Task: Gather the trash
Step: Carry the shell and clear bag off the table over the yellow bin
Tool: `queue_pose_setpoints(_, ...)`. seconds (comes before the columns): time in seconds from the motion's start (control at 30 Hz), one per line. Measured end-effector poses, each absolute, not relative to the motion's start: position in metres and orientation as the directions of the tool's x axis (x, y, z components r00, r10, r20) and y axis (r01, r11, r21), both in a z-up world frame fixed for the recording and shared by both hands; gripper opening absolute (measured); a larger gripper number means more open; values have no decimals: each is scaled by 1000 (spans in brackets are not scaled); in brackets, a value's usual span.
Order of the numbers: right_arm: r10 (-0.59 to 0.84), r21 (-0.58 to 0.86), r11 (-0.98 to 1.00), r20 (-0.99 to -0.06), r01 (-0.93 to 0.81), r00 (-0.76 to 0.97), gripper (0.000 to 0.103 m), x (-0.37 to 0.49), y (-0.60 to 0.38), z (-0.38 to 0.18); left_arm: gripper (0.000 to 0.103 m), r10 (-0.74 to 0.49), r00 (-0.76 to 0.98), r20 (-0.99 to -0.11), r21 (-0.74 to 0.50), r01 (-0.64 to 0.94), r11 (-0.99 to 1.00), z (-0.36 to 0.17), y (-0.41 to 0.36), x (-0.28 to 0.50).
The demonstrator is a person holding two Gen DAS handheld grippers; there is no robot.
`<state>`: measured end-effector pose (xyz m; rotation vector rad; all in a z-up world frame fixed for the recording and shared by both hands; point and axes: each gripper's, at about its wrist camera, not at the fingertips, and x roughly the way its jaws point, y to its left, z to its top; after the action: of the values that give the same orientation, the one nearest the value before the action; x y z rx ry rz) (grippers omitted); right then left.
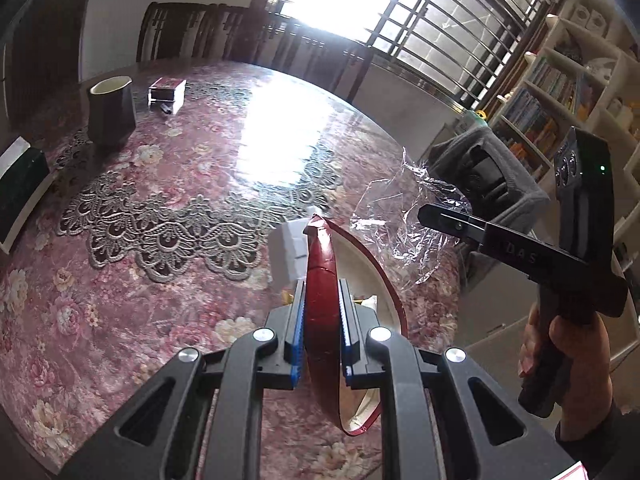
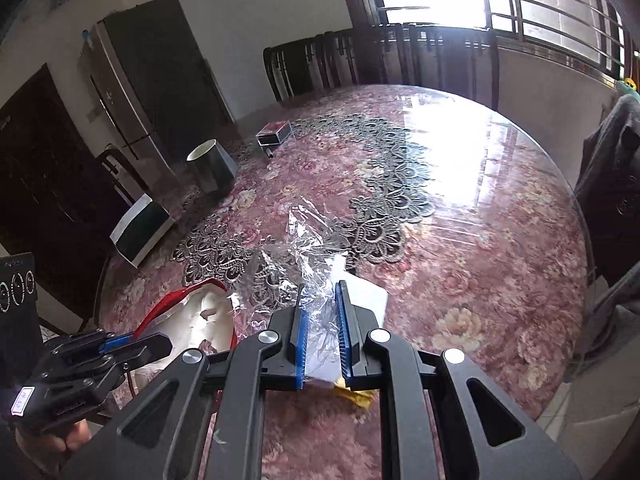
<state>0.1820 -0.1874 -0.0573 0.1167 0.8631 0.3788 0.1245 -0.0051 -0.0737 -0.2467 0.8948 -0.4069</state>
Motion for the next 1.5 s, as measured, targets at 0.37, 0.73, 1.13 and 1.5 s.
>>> queue_pose_setpoints(0.37,219,221,972,-720,-82,659,13,45,-313,-49,15,-561,418,-715,-382,439,813,-75,-130,54)
queue_pose_setpoints(0.73,78,181,976,-810,121,582,14,-52,-385,-100,15,-577,291,-763,-373,530,761,-107,-211,3)
queue_pose_setpoints(1.13,96,170,976,-898,136,428,17,-85,-382,-180,15,-542,289,-789,-348,517,782,-119,-223,-25)
queue_pose_setpoints(1.5,152,200,971,-939,132,307,21,-78,-371,-231,15,-533,311,-787,-342,499,796,-114,-215,-25)
